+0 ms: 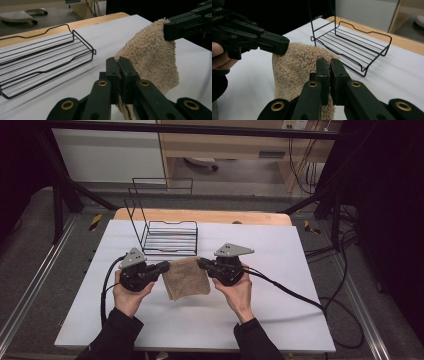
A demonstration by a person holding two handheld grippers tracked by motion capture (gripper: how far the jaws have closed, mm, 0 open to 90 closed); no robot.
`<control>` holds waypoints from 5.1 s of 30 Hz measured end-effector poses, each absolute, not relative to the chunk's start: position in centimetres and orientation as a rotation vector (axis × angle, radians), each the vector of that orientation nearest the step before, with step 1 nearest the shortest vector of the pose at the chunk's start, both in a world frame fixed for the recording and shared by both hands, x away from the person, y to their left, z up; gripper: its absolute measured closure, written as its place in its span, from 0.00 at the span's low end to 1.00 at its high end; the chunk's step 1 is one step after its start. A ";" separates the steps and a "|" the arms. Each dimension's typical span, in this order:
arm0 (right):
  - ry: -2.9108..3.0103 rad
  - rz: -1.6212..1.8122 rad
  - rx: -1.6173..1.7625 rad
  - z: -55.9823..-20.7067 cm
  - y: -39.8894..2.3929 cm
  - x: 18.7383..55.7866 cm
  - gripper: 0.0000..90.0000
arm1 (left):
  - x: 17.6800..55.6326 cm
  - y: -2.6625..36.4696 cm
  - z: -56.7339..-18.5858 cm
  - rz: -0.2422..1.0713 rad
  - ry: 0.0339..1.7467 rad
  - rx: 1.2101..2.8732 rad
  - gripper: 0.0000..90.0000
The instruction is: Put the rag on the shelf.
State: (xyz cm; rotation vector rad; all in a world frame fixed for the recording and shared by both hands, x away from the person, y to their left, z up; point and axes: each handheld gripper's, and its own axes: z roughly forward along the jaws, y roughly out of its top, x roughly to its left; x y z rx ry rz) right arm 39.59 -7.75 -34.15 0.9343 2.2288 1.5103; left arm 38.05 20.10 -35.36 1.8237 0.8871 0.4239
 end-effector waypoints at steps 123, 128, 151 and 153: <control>1.759 1.749 0.737 -18.9 -1.2 45.2 0.96 | 43.4 25.6 -19.0 0.699 0.819 1.450 0.96; 1.750 1.753 0.735 -18.4 -0.9 45.8 0.96 | 43.9 25.8 -18.3 0.710 0.820 1.446 0.96; 1.724 1.736 0.723 -15.9 -0.6 48.7 0.96 | 46.7 25.6 -15.5 0.749 0.813 1.444 0.96; 1.719 1.736 0.725 -15.7 -0.5 49.0 0.96 | 47.0 25.6 -15.3 0.750 0.815 1.447 0.96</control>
